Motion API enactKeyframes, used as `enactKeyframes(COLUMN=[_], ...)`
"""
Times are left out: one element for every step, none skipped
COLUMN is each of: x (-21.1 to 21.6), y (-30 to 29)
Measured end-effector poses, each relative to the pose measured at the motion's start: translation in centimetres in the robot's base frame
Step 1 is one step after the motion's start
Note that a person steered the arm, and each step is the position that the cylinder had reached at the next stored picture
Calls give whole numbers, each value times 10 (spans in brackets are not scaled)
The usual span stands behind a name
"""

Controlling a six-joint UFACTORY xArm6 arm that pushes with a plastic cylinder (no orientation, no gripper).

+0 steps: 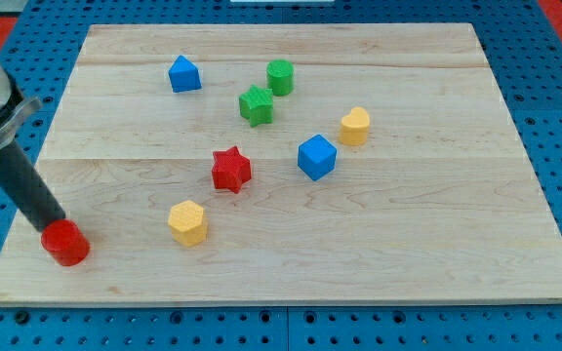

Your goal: Nudge the yellow hexagon a bit right

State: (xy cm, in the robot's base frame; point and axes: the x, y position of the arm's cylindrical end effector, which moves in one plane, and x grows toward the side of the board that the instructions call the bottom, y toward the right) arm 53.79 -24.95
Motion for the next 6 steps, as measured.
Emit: enactKeyframes(x=[1, 0, 0, 16, 36, 34], y=[13, 52, 100, 123, 97, 91])
